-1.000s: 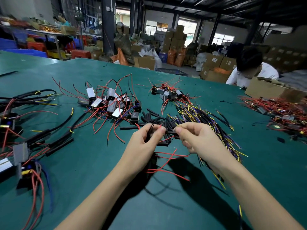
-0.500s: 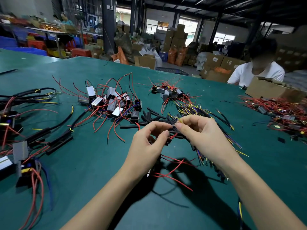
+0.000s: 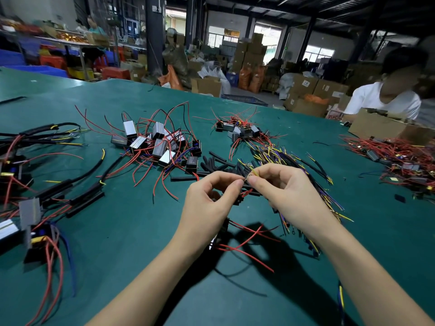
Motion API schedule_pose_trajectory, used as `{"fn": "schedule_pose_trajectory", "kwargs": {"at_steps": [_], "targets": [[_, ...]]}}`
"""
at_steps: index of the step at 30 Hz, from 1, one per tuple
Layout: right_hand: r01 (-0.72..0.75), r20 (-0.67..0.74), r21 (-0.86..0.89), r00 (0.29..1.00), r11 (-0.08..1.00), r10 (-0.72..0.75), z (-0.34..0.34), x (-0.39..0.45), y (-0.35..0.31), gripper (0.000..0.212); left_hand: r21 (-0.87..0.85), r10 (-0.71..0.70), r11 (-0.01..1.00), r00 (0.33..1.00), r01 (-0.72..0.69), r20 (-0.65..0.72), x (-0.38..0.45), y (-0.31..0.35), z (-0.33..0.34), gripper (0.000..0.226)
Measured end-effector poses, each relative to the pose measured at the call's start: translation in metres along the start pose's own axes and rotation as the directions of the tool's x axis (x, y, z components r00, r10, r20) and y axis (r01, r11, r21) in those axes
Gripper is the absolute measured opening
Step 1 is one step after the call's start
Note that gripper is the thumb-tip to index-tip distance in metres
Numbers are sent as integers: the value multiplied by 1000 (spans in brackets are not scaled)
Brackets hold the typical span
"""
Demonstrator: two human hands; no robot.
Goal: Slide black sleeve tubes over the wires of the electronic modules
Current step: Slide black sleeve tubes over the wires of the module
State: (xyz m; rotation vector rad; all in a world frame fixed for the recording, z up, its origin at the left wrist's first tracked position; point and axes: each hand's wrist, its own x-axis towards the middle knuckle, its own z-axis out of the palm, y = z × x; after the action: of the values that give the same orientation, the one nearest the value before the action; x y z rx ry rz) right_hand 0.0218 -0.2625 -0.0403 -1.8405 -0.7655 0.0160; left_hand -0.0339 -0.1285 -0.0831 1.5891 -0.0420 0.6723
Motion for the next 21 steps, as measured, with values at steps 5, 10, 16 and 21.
{"fn": "schedule_pose_trajectory", "kwargs": {"at_steps": [5, 10, 16, 21], "targets": [[9, -17, 2, 1000, 1000, -9, 2, 1, 2, 8, 6, -31, 1000, 999, 31, -23, 1, 4, -1, 15], [33, -5, 24, 999, 999, -33, 1, 0, 1, 7, 12, -25, 1000, 1000, 25, -15, 2, 10, -1, 19], [70, 33, -26, 997, 997, -70, -3, -1, 0, 7, -124, -219, 965, 971, 229, 94, 7, 13, -3, 23], [88, 70, -57, 994, 994, -84, -4, -2, 0, 8, -101, -295, 944, 941, 314, 167, 12, 9, -6, 16]]}}
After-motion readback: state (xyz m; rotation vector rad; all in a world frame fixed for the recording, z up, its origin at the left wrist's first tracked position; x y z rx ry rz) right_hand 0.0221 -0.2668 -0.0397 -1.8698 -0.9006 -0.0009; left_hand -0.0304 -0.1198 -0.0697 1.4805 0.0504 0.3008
